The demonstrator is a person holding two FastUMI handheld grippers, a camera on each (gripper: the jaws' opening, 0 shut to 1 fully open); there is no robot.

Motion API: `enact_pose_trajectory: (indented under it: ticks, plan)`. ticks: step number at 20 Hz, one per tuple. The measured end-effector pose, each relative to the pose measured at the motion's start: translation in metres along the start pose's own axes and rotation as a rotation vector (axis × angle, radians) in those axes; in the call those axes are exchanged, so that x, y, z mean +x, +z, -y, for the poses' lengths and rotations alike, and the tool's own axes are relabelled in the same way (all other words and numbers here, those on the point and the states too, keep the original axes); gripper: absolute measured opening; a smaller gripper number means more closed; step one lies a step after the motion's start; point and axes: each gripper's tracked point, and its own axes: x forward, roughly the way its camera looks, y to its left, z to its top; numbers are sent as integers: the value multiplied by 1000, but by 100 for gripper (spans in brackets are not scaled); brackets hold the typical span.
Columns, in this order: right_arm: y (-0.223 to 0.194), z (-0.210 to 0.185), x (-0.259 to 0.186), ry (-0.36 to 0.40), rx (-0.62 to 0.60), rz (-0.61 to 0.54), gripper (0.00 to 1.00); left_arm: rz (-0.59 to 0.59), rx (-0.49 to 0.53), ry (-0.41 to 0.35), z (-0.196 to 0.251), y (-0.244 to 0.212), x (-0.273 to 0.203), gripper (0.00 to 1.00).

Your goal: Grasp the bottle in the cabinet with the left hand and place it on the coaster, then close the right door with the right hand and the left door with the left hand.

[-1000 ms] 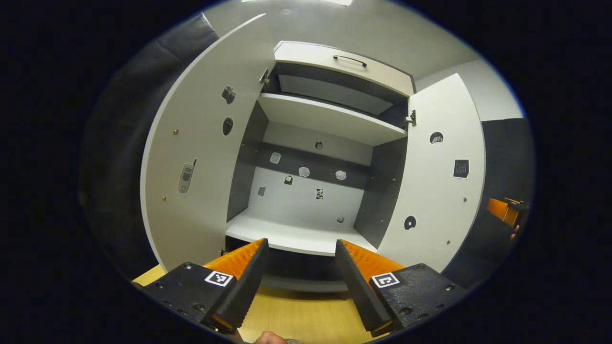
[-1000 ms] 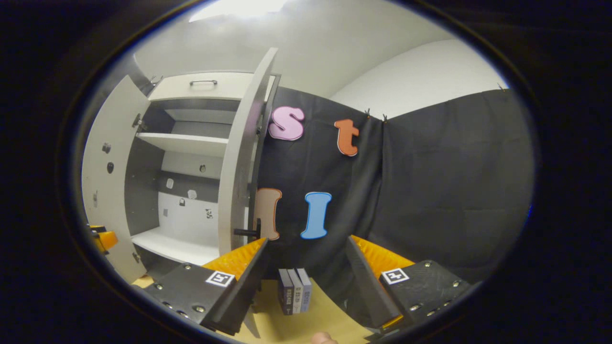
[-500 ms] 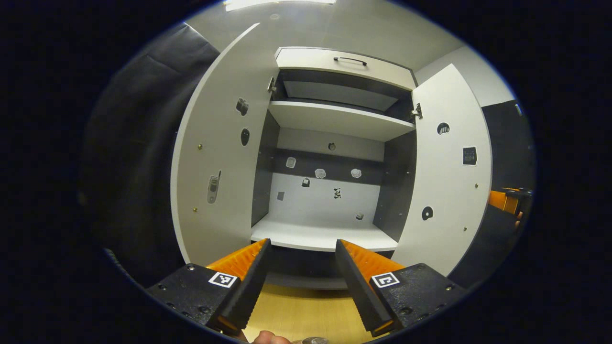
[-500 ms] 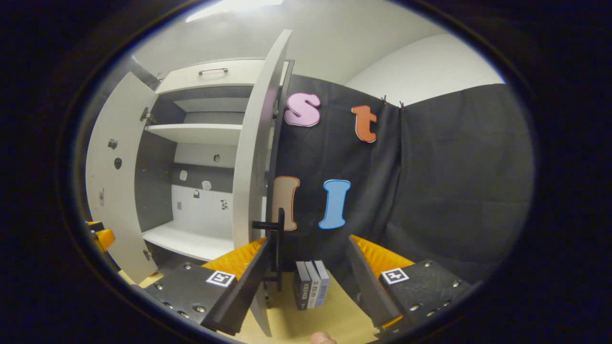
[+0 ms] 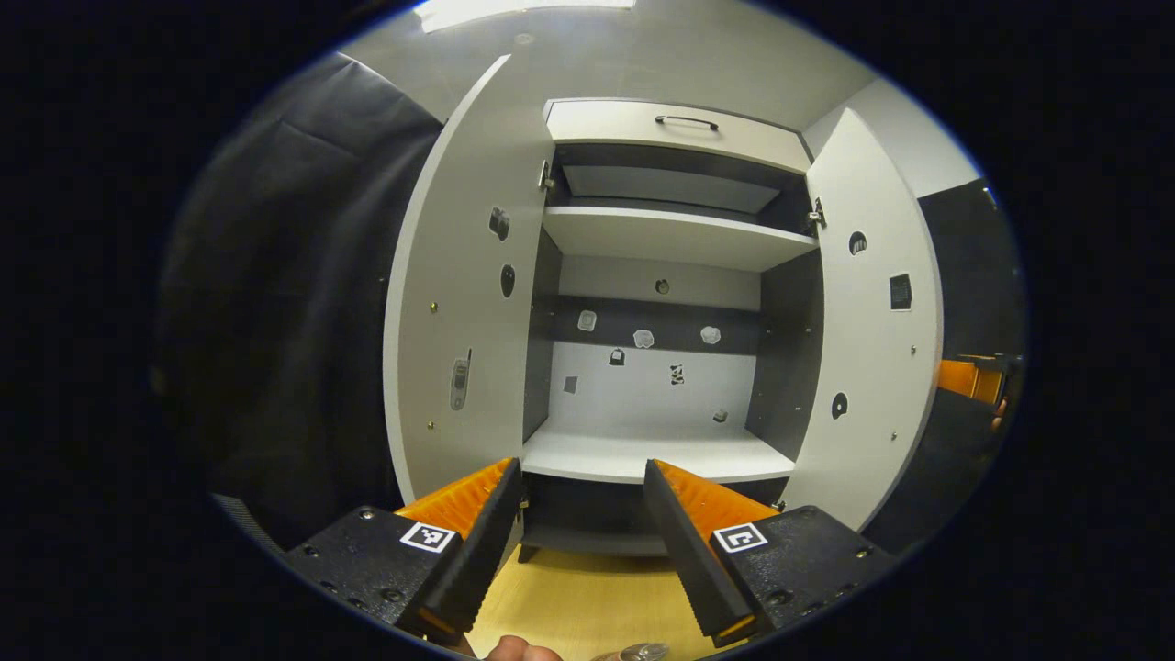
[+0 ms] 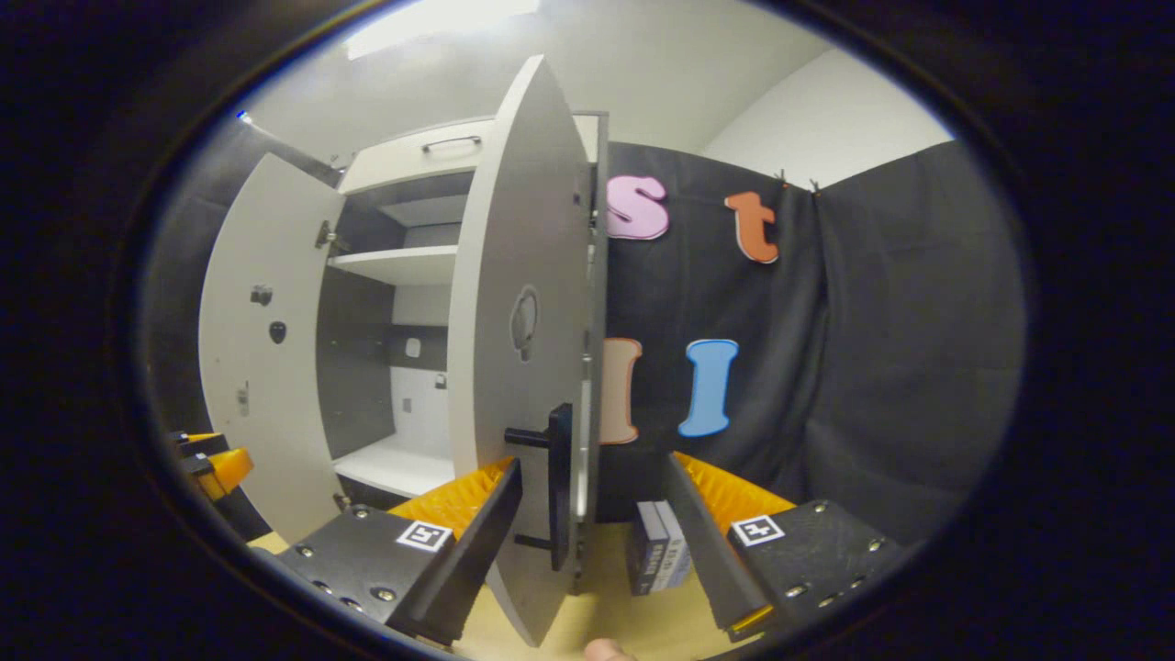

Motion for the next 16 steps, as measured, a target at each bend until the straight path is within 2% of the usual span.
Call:
enact_pose_trajectory:
  ticks: [4, 5, 8, 12, 13, 14, 16]
  plan:
    - [-1, -56, 20, 118, 5, -2, 95, 7, 60, 62, -27, 2, -11, 87]
    - [-3, -72, 24, 156, 7, -8, 95, 2, 70, 83, -36, 2, -16, 84]
    - [-5, -120, 29, 262, 1, -7, 95, -6, 82, 149, -64, 1, -25, 87]
    - [-1, -162, 31, 331, -33, 20, 95, -10, 78, 223, -90, 3, -38, 84]
    - [-1, -168, 30, 344, -30, 20, 93, -11, 76, 236, -95, 2, -40, 84]
    - [-2, -172, 30, 353, -26, 17, 95, -13, 75, 248, -100, 2, -43, 87]
    - [-4, -175, 32, 362, -15, 8, 95, -15, 74, 265, -107, 3, -44, 87]
